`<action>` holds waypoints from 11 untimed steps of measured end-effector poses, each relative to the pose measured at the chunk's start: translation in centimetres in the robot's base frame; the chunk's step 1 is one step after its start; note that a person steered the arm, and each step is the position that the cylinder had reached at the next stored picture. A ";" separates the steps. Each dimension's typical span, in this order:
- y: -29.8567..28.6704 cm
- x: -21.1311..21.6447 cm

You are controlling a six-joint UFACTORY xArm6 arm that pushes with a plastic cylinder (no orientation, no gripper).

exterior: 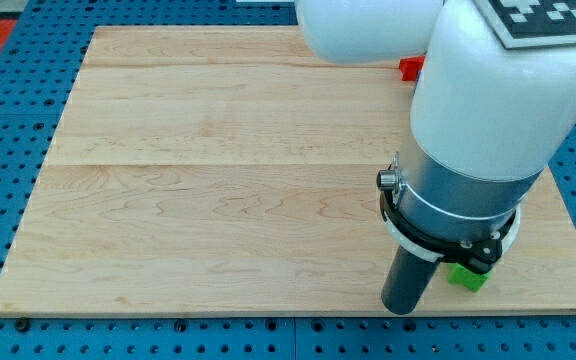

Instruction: Move your arm diagonally bottom left to the green star

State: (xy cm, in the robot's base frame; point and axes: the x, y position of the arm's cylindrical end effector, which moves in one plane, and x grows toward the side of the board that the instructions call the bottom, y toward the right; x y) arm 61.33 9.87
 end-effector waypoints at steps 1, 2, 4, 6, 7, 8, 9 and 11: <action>0.3 0.0; 0.2 0.0; 0.2 -0.9; 0.1 -0.8; -0.5 -0.9; -0.5 -0.7; -0.7 -0.6; -0.8 0.6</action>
